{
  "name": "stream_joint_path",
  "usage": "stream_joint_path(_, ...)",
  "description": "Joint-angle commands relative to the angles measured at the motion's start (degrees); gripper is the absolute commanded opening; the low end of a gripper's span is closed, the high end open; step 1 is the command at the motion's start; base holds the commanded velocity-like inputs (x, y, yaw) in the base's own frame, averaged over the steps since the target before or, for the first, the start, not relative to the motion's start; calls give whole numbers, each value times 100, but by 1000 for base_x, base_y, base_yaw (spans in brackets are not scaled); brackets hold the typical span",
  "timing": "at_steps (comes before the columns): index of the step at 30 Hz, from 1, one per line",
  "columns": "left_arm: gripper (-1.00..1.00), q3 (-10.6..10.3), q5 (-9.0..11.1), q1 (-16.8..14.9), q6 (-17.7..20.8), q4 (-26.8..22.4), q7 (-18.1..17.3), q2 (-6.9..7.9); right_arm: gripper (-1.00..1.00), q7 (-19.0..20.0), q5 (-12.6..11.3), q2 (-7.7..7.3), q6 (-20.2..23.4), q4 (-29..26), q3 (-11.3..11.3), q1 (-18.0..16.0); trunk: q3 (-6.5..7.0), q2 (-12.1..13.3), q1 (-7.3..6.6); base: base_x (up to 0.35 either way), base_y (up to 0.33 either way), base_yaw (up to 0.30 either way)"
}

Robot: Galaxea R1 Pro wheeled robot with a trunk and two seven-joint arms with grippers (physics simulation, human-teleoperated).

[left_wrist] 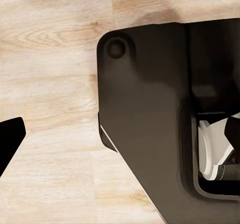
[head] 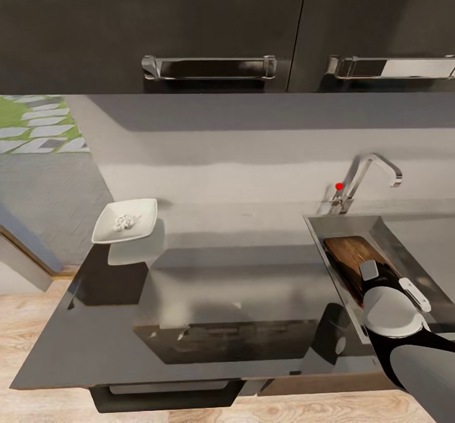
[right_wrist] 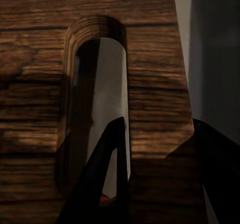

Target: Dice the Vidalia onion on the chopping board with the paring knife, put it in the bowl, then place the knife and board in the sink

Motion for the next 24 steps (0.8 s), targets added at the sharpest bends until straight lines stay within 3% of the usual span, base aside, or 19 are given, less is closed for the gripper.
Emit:
stream_joint_path(1, 100, -49, 58, 0, -13, -8, 21, 4, -100, -1, 61, 2, 51, -5, -25, -9, -9, -11, 3, 0, 0, 0)
stream_joint_path(9, 100, -49, 58, 0, -12, -9, 21, 1, -100, 9, 64, 0, 14, -5, -25, -9, -10, -11, 3, 81, -58, 0)
stream_joint_path(15, 100, -49, 57, 0, -12, -8, 21, 5, -100, 33, 70, 0, -448, 1, -20, -9, -10, -11, 3, 77, -75, 0)
stream_joint_path(24, 100, -49, 57, 0, -12, -8, 21, 9, -100, 34, 70, 46, -501, 48, -13, -9, -10, -11, 3, 3, -3, 0)
